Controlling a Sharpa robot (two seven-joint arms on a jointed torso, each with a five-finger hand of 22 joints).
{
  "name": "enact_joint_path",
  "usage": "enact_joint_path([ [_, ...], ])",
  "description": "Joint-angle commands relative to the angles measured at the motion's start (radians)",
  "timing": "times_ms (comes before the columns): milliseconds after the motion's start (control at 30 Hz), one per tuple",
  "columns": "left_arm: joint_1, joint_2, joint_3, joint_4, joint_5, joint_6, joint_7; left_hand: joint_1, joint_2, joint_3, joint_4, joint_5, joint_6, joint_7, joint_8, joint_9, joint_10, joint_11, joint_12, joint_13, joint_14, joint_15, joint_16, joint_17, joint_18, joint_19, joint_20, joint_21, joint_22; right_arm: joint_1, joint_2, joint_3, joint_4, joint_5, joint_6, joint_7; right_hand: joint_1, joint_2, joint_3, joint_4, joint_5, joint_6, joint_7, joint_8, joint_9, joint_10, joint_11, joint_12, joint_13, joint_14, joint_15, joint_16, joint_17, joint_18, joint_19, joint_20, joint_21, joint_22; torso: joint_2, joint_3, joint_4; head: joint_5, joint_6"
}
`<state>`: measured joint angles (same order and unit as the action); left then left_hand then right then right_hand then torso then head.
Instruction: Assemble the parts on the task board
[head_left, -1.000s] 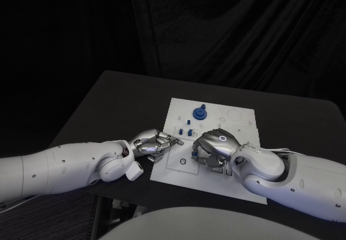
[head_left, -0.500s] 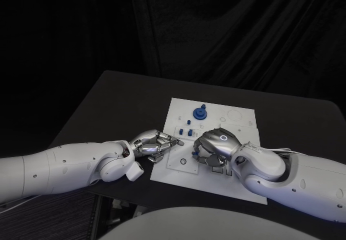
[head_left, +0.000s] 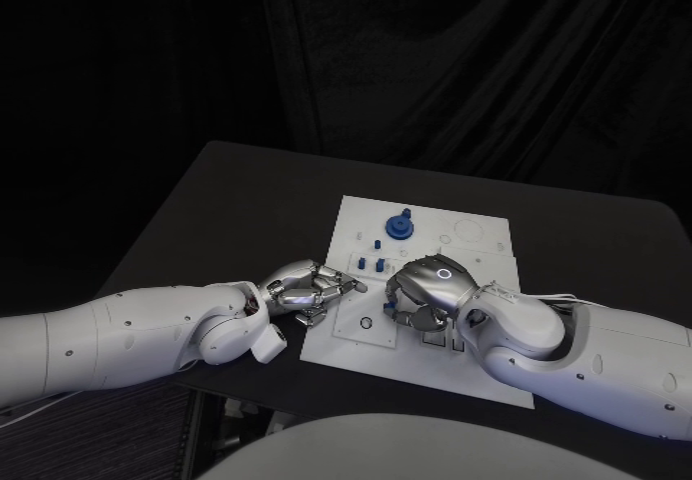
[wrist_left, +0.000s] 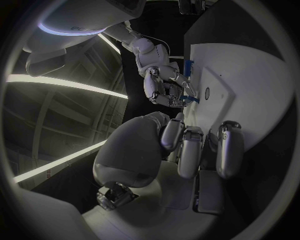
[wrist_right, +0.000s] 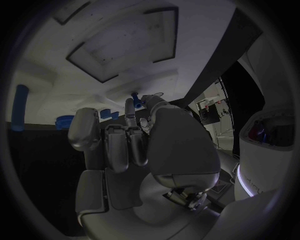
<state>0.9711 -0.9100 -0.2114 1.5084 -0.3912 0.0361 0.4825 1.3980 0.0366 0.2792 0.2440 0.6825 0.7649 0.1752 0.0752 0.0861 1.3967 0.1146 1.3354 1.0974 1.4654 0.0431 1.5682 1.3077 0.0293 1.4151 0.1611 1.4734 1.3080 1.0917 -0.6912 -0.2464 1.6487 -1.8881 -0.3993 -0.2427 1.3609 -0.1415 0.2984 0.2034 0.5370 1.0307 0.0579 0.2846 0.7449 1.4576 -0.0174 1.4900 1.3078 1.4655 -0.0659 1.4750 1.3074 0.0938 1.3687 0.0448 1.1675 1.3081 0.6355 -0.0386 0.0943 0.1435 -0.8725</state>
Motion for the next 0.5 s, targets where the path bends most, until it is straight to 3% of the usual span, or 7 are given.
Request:
enact_joint_path([
  [33, -0.002, 0.002, 0.000, 0.002, 0.002, 0.014, 0.008, 0.002, 0.006, -0.001, 0.003, -0.006, 0.005, 0.001, 0.007, 0.001, 0.174, -0.022, 0.235, 0.473, 0.105, 0.006, 0.003, 0.263, 0.010, -0.007, -0.002, -0.003, 0.205, 0.001, 0.003, 0.000, -0.002, -0.008, 0.023, -0.021, 0.019, 0.007, 0.046, -0.052, 0.000, -0.004, -0.007, 0.002, 0.001, -0.008, 0.004, -0.005, 0.155, 0.021, -0.001, -0.007, 0.085, -0.004, -0.010, 0.000, -0.005, 0.144, 0.000, -0.0003, 0.0005, 0.001, 0.000],
  [433, -0.004, 0.003, 0.000, 0.001, 0.002, 0.015, 0.008, 0.002, 0.006, -0.001, 0.003, -0.007, 0.006, 0.001, 0.008, 0.002, 0.174, -0.022, 0.235, 0.473, 0.105, 0.006, 0.003, 0.263, 0.010, -0.007, -0.002, -0.004, 0.205, 0.001, 0.006, 0.000, 0.003, -0.008, 0.049, -0.019, 0.019, 0.010, 0.040, -0.054, -0.026, -0.007, -0.005, -0.001, 0.007, -0.014, 0.007, -0.009, 0.150, 0.016, 0.003, -0.012, 0.077, -0.003, -0.016, 0.003, -0.015, 0.142, 0.000, -0.0003, 0.0003, 0.000, 0.000],
  [500, -0.004, 0.004, 0.000, 0.001, 0.002, 0.015, 0.008, 0.002, 0.006, -0.001, 0.003, -0.007, 0.006, 0.001, 0.008, 0.002, 0.174, -0.022, 0.235, 0.473, 0.105, 0.006, 0.003, 0.263, 0.010, -0.009, -0.002, -0.005, 0.204, 0.001, 0.008, 0.000, 0.003, -0.008, 0.045, -0.017, 0.013, 0.015, 0.035, -0.050, -0.062, -0.014, -0.004, -0.009, 0.007, -0.021, 0.009, -0.014, 0.146, 0.014, 0.004, -0.014, 0.074, -0.002, -0.020, 0.006, -0.020, 0.140, 0.000, -0.0002, 0.0000, -0.001, 0.000],
])
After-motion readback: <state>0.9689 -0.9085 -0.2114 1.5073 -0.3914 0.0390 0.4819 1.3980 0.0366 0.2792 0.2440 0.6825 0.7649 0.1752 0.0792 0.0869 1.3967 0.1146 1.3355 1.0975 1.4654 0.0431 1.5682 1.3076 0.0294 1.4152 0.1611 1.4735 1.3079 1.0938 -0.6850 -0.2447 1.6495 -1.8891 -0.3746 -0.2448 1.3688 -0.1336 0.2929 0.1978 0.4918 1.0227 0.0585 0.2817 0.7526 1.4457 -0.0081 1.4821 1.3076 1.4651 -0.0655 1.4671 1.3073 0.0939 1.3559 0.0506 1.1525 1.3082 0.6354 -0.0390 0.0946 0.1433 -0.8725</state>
